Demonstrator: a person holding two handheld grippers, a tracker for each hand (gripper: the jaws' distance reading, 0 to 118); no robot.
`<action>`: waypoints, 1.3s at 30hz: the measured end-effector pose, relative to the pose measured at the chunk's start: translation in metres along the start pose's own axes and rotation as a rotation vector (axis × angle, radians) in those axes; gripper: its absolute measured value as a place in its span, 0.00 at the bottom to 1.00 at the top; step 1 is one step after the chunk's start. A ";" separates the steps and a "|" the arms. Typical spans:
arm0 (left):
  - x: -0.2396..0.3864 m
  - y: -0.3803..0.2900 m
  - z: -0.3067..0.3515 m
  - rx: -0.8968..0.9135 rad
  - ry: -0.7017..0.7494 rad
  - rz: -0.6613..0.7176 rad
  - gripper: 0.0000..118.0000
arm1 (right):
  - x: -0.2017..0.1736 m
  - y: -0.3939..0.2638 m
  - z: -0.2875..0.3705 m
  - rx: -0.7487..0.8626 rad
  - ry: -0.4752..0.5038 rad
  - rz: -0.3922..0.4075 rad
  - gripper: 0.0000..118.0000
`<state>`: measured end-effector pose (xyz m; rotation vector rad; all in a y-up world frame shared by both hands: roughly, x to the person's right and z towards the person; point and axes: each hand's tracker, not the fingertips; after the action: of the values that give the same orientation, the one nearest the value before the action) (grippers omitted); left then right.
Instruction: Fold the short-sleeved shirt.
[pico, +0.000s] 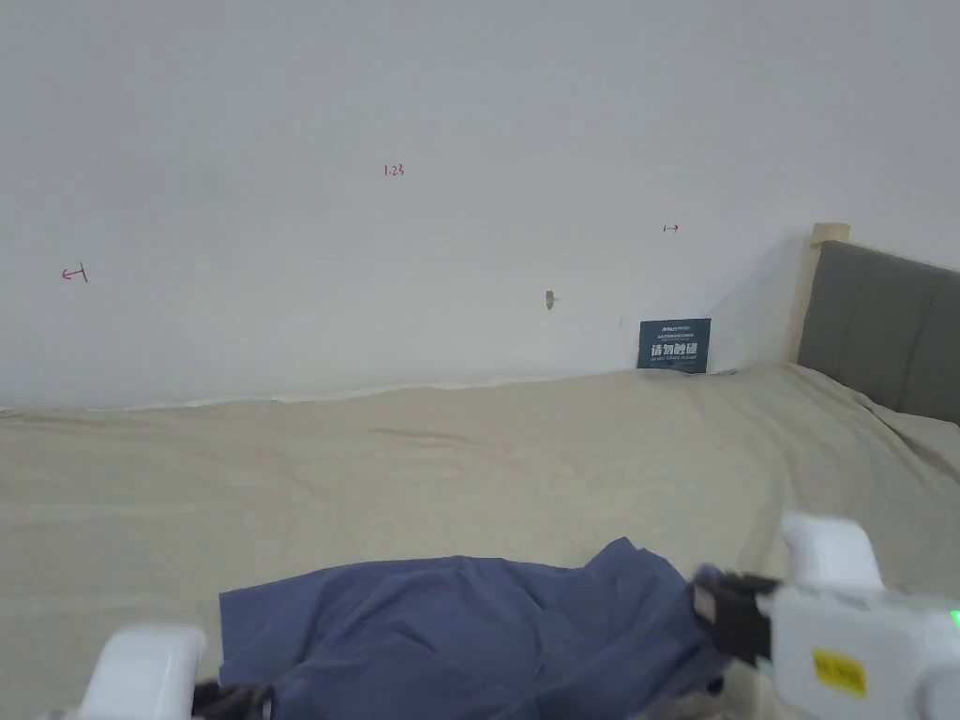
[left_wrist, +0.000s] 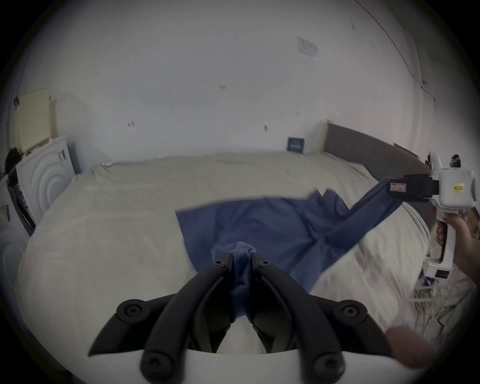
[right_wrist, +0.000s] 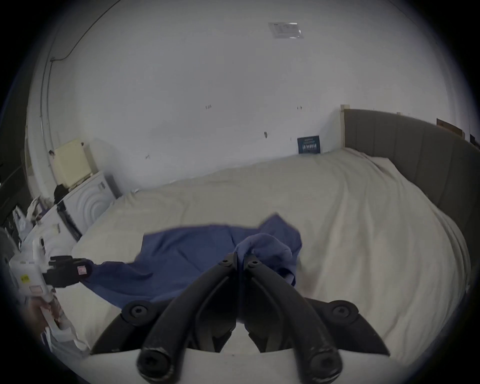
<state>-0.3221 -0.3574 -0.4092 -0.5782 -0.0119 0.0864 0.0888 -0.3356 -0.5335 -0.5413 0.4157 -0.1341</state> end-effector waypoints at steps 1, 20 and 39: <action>0.004 -0.016 0.012 0.009 0.004 -0.007 0.11 | 0.004 -0.018 0.016 -0.006 0.001 0.016 0.02; -0.020 -0.089 0.031 -0.286 0.042 0.206 0.11 | 0.029 -0.110 0.057 -0.305 -0.028 -0.041 0.03; -0.013 -0.077 0.093 -0.024 0.083 0.298 0.95 | 0.017 -0.075 0.112 -0.063 -0.024 -0.044 0.88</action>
<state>-0.3320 -0.3717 -0.2889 -0.6037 0.1545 0.3520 0.1500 -0.3498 -0.4129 -0.6137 0.3861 -0.1576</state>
